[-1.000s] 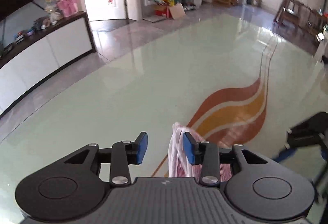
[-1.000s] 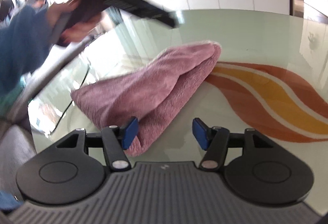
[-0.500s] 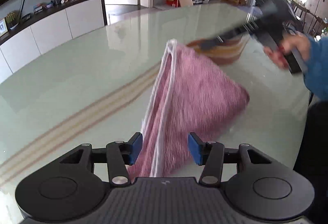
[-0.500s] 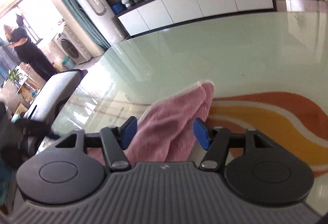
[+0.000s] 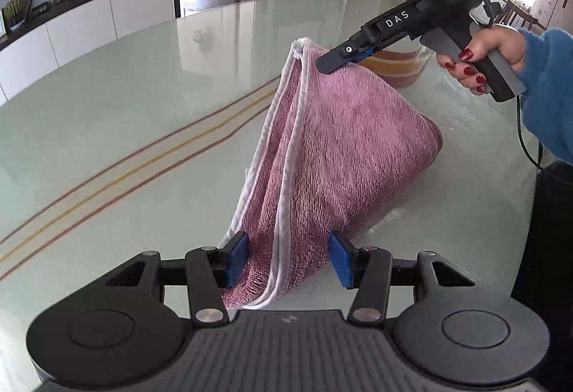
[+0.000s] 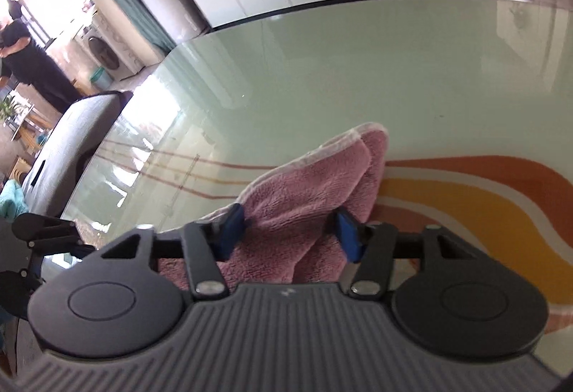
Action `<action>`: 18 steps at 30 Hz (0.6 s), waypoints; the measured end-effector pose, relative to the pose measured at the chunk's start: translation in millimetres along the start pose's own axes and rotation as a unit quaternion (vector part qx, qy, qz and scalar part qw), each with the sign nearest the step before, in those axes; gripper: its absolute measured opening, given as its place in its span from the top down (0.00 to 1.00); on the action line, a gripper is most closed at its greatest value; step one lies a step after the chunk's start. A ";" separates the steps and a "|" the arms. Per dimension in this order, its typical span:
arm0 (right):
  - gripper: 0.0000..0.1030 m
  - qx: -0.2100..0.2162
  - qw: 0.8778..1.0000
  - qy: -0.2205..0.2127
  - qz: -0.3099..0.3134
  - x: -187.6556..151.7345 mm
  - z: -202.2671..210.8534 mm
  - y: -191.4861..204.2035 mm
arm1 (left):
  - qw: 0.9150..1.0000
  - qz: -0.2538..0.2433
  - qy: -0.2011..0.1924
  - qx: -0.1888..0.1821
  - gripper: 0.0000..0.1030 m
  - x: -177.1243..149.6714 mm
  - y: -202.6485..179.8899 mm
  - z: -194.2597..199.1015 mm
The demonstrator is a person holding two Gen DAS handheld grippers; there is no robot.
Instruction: Fold towel
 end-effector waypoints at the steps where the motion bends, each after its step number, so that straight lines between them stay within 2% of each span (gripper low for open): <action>1: 0.78 -0.002 1.000 0.000 0.005 -1.1 0.4 1.7 | 1.000 -0.002 0.002 0.000 0.49 -0.5 -0.8 -0.8; 5: 0.83 -0.002 1.000 -0.017 0.024 -1.4 8.8 10.4 | 1.000 -0.013 0.009 -0.001 0.49 -0.5 -2.8 -2.0; 8: 0.83 0.015 0.998 -0.058 0.030 16.2 30.7 20.4 | 1.000 -0.016 0.008 -0.001 0.49 1.1 -2.1 -0.3; 10: 0.83 0.011 0.996 -0.078 0.049 27.9 39.8 27.8 | 1.000 -0.015 0.008 -0.002 0.49 2.9 -0.5 -0.4; 13: 0.83 -0.021 0.993 -0.085 0.076 36.1 40.8 26.8 | 1.000 -0.013 0.010 -0.005 0.49 6.6 2.7 -3.6; 18: 0.83 -0.062 0.993 -0.070 0.070 36.8 18.5 1.4 | 1.000 -0.012 0.015 -0.009 0.49 12.5 6.7 -9.3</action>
Point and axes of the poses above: each gripper's, at about its wrist camera, not at the fingertips, and z roughly against the way its jaws point, y to its left, x to its top, the point moved 10 cm from there along -z, roughly the way its jaws point, and after that the axes turned 4 degrees about -z, right-handed, at the moved point
